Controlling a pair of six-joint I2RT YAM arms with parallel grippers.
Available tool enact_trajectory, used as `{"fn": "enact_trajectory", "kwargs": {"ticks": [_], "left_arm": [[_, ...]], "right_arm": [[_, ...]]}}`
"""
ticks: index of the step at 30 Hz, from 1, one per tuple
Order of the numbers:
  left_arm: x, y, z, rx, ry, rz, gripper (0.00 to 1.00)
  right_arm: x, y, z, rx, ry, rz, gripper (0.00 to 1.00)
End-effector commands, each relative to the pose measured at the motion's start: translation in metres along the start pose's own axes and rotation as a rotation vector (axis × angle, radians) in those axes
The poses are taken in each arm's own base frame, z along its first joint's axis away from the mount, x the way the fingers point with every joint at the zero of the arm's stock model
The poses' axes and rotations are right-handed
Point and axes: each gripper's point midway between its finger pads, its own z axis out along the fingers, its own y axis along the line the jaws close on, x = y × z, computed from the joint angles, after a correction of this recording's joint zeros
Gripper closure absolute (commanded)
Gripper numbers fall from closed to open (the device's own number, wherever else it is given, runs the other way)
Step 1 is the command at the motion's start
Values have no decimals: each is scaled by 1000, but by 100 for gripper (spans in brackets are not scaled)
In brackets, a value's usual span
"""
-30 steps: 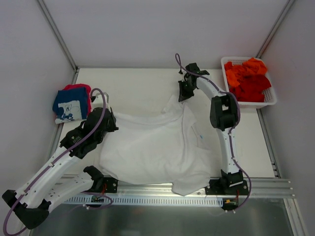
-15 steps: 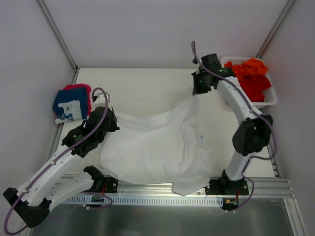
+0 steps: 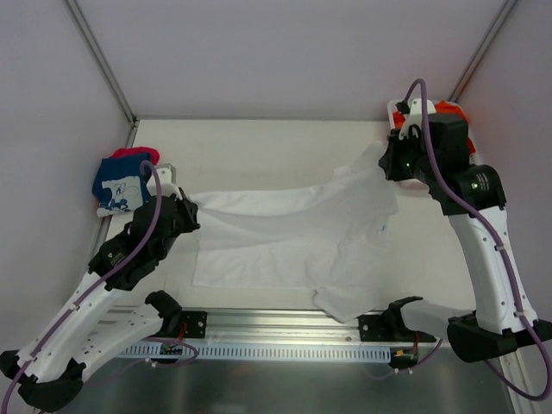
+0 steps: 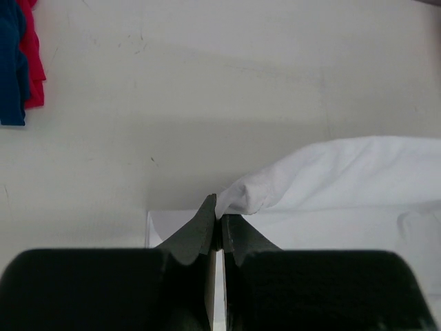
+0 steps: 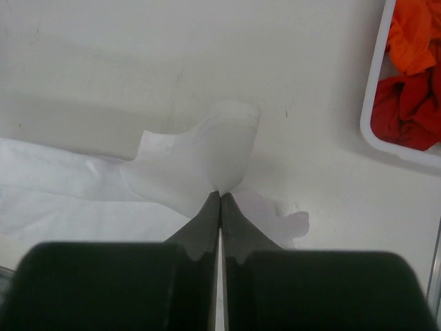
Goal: Fold and stack the t-shirts
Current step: Flatten the tshirt out
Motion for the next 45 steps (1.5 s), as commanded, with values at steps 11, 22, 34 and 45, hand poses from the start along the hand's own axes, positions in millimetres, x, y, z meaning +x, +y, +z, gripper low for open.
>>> {"fn": "enact_trajectory", "kwargs": {"ticks": [11,22,34,45], "left_arm": [[-98,2,-81,124,-294,-104,100],[-179,-29,-234,566,-441,-146,100],[-195,-49,-333,790,-504,-136,100],[-183,-66,-245,654,-321,-89,100]], "right_arm": [[-34,30,-144,-183,-291,46,100],[-54,76,-298,-492,-596,8,100],[-61,117,-379,-797,-759,-19,100],[-85,101,-309,-655,-667,11,100]]}}
